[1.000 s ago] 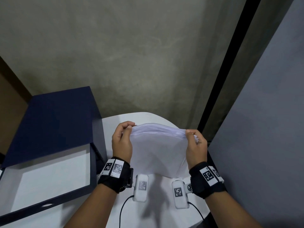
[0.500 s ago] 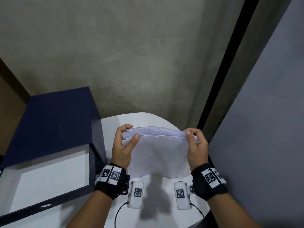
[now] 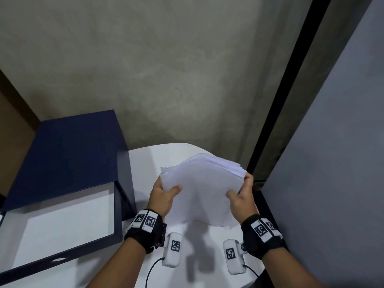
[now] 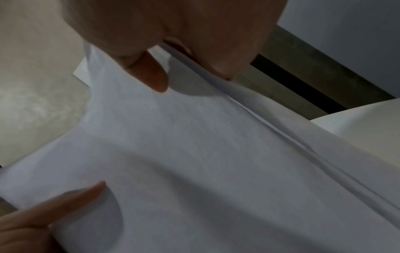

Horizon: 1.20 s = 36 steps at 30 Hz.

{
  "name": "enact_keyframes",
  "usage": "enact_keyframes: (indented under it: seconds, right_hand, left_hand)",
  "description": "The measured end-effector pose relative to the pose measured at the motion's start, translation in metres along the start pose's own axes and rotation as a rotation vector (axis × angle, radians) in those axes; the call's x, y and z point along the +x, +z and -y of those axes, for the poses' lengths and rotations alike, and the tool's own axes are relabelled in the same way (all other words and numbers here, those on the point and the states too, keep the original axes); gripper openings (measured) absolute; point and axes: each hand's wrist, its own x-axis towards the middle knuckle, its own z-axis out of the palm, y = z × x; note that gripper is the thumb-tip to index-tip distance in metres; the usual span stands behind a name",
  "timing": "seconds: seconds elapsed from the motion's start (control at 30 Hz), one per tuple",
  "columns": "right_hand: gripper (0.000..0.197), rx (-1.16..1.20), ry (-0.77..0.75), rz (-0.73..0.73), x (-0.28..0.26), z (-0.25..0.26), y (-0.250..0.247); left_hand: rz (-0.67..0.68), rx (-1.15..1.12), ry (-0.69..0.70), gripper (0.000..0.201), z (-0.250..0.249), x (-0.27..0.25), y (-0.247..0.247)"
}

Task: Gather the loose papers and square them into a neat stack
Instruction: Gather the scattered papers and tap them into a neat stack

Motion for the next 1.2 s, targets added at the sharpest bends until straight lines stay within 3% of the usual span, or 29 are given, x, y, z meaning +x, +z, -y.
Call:
enact_keyframes:
  seconds: [0.1, 0.17, 0.27, 0.33, 0.43, 0.5, 0.53, 0.6, 0.67, 0.77, 0.87, 0.9, 0.97, 1.03, 1.2]
  right_hand:
    - [0.05, -0.034, -0.031, -0.072, 0.005, -0.001, 0.003]
    - [0.047, -0.038, -0.075, -0.098, 0.009, 0.004, 0.002]
    - [0.038, -0.154, -0.209, -0.056, 0.018, 0.019, -0.001]
    - [0.04, -0.308, -0.346, -0.013, 0.025, 0.032, 0.0]
    - [0.043, -0.492, -0.556, 0.081, 0.031, 0.049, 0.003]
    - [0.037, -0.523, -0.603, 0.102, 0.032, 0.057, 0.003]
    - [0.034, -0.513, -0.595, 0.095, 0.032, 0.06, 0.001]
    - [0.035, -0.543, -0.577, 0.027, 0.031, 0.058, -0.009]
    - [0.052, -0.618, -0.514, -0.11, 0.033, 0.042, -0.031]
    - [0.09, -0.49, -0.175, -0.308, 0.035, 0.01, -0.071]
    - [0.11, -0.013, 0.097, -0.331, 0.031, -0.01, -0.094]
    - [0.102, 0.153, 0.145, -0.279, 0.03, -0.014, -0.099]
    - [0.065, 0.345, 0.242, -0.143, 0.025, -0.015, -0.104]
    - [0.039, 0.31, 0.301, -0.123, 0.019, -0.017, -0.102]
    - [0.042, 0.128, 0.262, -0.202, 0.008, -0.036, -0.081]
  left_hand:
    - [-0.055, 0.115, 0.001, 0.033, 0.003, 0.006, 0.002]
    - [-0.179, 0.271, 0.108, 0.061, -0.001, 0.008, 0.0]
    - [-0.328, 0.634, 0.443, 0.097, -0.028, 0.003, 0.003]
    - [-0.242, 0.903, 0.641, 0.093, -0.053, -0.002, 0.011]
    - [0.053, 1.163, 0.721, 0.048, -0.072, 0.002, 0.015]
    - [0.138, 1.131, 0.665, 0.017, -0.073, 0.003, 0.014]
    - [0.133, 1.072, 0.62, 0.012, -0.07, 0.003, 0.013]
    - [0.069, 0.944, 0.545, 0.013, -0.062, 0.001, 0.008]
    - [0.014, 0.772, 0.443, 0.018, -0.055, 0.001, 0.0]
    - [0.013, 0.448, 0.232, 0.03, -0.049, 0.002, -0.009]
    - [0.032, 0.271, 0.128, 0.037, -0.043, 0.001, -0.011]
    - [0.035, 0.251, 0.104, 0.037, -0.04, 0.002, -0.01]
    - [0.03, 0.248, 0.071, 0.036, -0.031, 0.005, -0.01]
    - [0.019, 0.257, 0.032, 0.035, -0.018, 0.008, -0.011]
    - [-0.058, 0.223, -0.028, 0.032, 0.023, 0.004, -0.015]
